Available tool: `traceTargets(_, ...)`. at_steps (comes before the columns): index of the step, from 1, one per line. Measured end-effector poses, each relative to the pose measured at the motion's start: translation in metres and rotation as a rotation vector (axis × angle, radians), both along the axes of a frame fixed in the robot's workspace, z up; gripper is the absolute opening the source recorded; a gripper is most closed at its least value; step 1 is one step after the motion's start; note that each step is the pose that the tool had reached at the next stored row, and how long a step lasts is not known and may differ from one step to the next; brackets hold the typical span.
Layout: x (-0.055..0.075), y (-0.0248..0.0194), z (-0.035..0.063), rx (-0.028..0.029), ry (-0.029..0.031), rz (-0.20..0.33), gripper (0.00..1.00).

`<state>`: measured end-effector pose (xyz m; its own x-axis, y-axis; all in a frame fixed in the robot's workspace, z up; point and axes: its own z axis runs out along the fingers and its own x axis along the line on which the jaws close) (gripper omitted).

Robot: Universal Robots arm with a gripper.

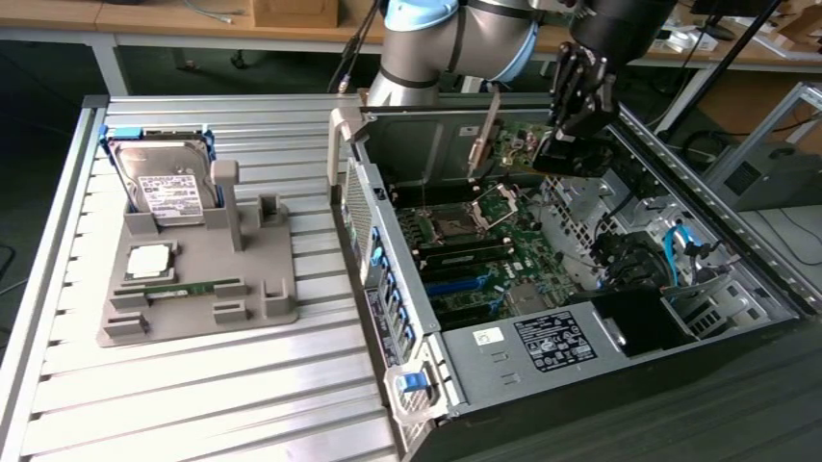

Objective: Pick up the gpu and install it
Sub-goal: 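Insert the gpu into the slot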

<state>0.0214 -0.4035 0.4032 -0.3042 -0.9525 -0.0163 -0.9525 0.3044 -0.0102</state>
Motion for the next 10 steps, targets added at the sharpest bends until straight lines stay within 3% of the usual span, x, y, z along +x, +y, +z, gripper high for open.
traceTargets(10, 0.0, 0.0, 0.0, 0.0, 0.0, 0.109, 0.28)
